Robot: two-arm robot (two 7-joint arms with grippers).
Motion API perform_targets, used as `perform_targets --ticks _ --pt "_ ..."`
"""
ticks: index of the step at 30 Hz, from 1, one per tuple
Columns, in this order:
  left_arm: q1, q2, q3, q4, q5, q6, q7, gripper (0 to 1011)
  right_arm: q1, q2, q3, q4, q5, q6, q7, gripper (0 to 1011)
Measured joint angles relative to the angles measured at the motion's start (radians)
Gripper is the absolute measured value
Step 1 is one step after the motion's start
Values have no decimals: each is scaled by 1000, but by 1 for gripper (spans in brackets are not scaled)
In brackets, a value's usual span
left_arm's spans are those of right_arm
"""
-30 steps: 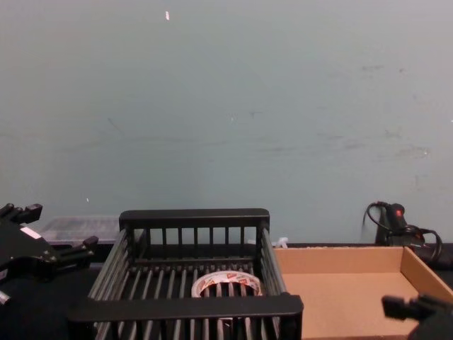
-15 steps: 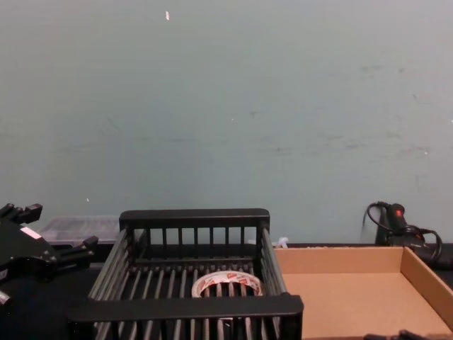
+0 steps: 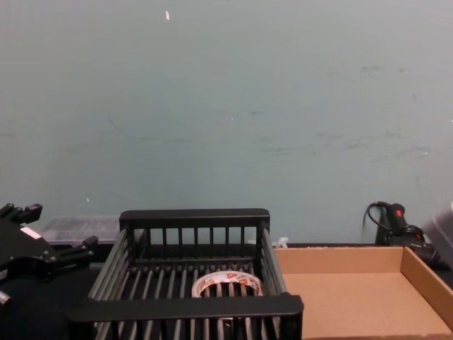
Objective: Pick up the white tape and place it into the black box , Pick up the silver tape and place it into the brown box.
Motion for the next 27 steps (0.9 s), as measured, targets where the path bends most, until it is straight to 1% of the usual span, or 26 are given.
perform_targets --ticks 8,27 --pt "0 0 0 0 0 0 0 1001 9 -5 -8 12 -12 22 8 1002" --pt "0 0 0 0 0 0 0 1001 15 -10 -13 22 -30 45 17 1002"
